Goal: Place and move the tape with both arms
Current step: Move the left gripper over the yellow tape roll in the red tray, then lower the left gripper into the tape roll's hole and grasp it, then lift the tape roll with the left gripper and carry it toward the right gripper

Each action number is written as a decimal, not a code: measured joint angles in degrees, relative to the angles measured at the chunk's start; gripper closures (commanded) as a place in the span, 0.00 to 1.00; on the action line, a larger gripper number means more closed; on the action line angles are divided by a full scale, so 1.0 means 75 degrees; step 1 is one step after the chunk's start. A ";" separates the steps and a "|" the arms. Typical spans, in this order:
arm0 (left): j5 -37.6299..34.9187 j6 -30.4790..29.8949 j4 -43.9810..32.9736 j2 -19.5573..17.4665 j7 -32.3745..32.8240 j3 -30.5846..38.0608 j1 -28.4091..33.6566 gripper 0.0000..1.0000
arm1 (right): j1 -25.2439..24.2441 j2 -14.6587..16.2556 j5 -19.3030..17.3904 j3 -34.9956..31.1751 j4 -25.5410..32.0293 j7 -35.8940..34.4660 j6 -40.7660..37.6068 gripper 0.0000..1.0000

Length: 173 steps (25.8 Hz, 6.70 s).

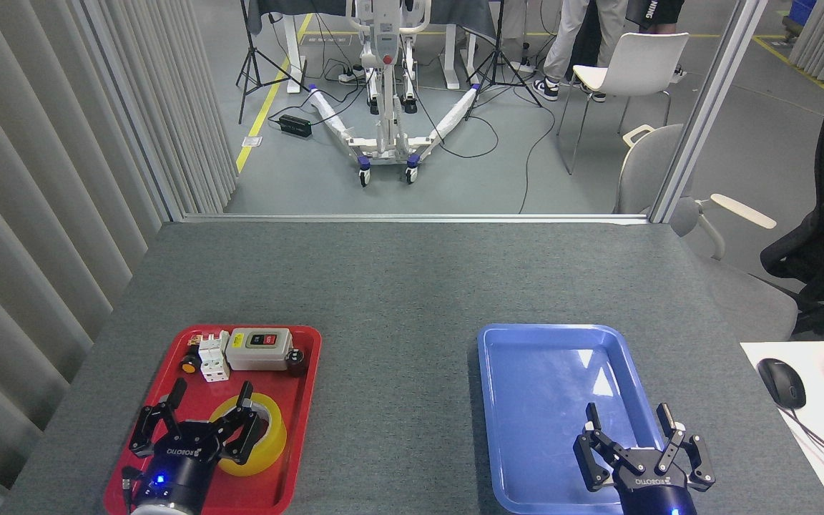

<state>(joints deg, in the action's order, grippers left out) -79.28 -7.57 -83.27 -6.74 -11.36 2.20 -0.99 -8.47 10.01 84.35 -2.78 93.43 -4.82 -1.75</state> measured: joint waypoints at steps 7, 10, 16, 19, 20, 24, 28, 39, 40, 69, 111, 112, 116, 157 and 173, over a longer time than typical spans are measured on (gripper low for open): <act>0.0022 0.0022 0.0155 0.0042 0.0002 0.0000 -0.0108 0.00 | 0.0068 -0.0143 0.0000 -0.0047 -0.0114 -0.0005 -0.0045 0.00; 0.0068 0.0022 0.0200 0.0043 0.0002 0.0004 -0.0148 0.00 | 0.0089 -0.0137 0.0000 -0.0042 -0.0130 -0.0005 -0.0056 0.00; 0.0115 0.0031 0.0107 0.0024 -0.0024 0.0012 -0.0334 0.00 | 0.0112 -0.0163 0.0002 -0.0038 -0.0155 -0.0050 -0.0057 0.00; 0.0124 -0.0007 0.0066 -0.0023 -0.0025 0.0012 -0.0385 0.00 | 0.0117 -0.0143 -0.0012 -0.0035 -0.0236 -0.0069 -0.0058 0.00; 0.0127 -0.0027 0.0062 -0.0029 -0.0025 0.0012 -0.0396 0.00 | 0.0117 -0.0142 -0.0018 -0.0033 -0.0283 -0.0069 -0.0057 0.00; 0.0134 -0.0078 0.0071 -0.0040 -0.0025 0.0007 -0.0423 0.00 | 0.0113 -0.0179 -0.0076 -0.0021 -0.0430 -0.0083 -0.0058 0.00; 0.0133 -0.0100 0.0093 -0.0003 -0.0012 -0.0088 -0.0434 0.00 | 0.0132 -0.0198 -0.0205 -0.0032 -0.0470 -0.0086 -0.0042 0.00; 0.0109 0.0007 -0.0030 0.0012 -0.0009 -0.0196 -0.0407 0.00 | 0.0480 -0.0211 -0.0228 -0.0047 -0.0478 -0.0043 -0.0379 0.00; 0.0103 0.0013 -0.0027 0.0005 -0.0009 -0.0194 -0.0439 0.00 | 0.0513 -0.0216 -0.0220 -0.0039 -0.0477 -0.0029 -0.0379 0.00; 0.1453 -0.0017 0.1009 -0.1170 0.8434 -0.0320 -0.2694 0.00 | 0.0509 -0.0273 -0.0230 0.0406 -0.0406 0.0042 0.0088 0.00; 0.1514 0.0073 0.3170 -0.1150 1.0001 -0.1184 -0.3486 0.11 | 0.0329 -0.0284 -0.0210 0.0440 -0.0353 -0.0015 0.0187 0.00; 0.1510 0.0085 0.3177 -0.1150 0.9987 -0.1188 -0.3487 0.21 | 0.0333 -0.0286 -0.0210 0.0441 -0.0353 -0.0015 0.0194 0.00; 0.1506 0.0088 0.3188 -0.1152 0.9963 -0.1194 -0.3488 0.41 | 0.0349 -0.0290 -0.0209 0.0441 -0.0352 0.0002 0.0197 0.00; 1.0281 -0.0316 0.1815 -0.1097 1.0430 0.0639 -0.2388 1.00 | 0.0527 -0.0155 -0.1168 0.0549 -0.0093 -0.0044 -0.0914 0.00; 1.0629 -0.2243 0.1179 0.0031 1.1491 -0.0306 -0.1162 1.00 | 0.0981 0.3092 -0.5007 0.3112 -0.0059 0.0353 -0.4276 0.00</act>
<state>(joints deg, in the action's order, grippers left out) 0.44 -24.39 -74.43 -6.50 74.83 -0.10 -9.70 -1.12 33.20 46.80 20.56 92.99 -2.17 -33.81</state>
